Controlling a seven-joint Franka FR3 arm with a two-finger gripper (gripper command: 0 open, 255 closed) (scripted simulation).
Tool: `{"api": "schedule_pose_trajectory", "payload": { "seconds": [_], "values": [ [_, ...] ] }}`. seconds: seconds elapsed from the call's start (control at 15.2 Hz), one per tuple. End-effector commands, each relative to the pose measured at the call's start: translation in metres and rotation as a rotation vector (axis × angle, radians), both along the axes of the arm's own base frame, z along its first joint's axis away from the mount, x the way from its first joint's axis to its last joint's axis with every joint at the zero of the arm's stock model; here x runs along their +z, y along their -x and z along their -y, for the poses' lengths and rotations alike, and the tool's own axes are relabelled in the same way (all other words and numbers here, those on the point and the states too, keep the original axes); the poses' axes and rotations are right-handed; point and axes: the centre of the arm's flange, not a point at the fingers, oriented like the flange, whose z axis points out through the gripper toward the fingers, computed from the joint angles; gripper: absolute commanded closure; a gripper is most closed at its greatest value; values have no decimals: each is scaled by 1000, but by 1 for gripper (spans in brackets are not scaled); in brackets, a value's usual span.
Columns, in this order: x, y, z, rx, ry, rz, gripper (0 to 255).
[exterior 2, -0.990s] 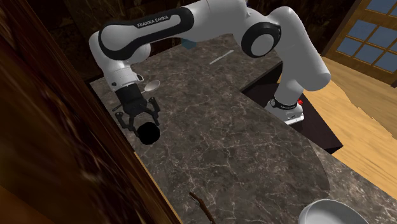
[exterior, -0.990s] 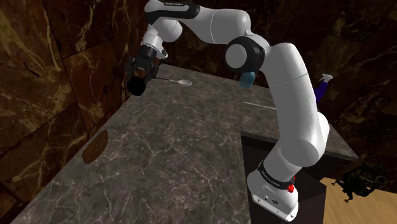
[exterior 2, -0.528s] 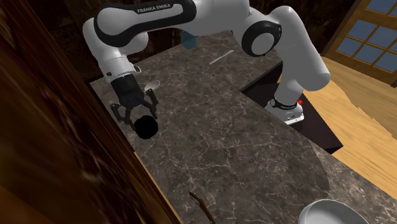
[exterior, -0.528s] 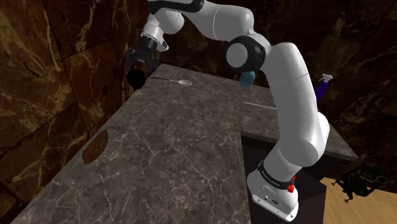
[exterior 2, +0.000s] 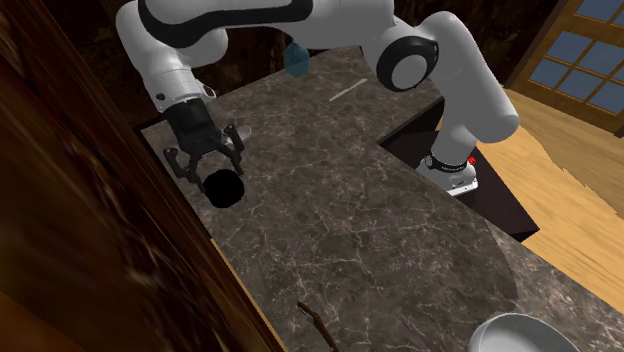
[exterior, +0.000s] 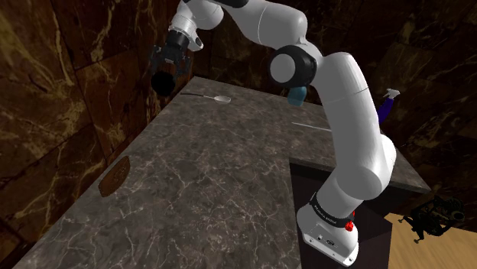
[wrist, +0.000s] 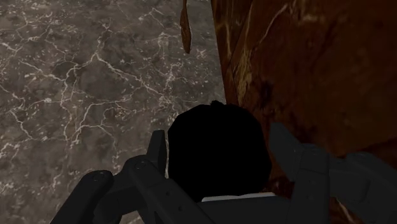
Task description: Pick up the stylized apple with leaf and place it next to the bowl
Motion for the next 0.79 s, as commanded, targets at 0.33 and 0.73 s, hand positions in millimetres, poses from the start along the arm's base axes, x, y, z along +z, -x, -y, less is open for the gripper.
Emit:
{"api": "schedule_pose_trajectory", "payload": {
  "seconds": [0.33, 0.73],
  "values": [
    [17, 34, -22, 0, 0, 0, 255],
    [17, 101, -64, 0, 0, 0, 255]
  ]
}}
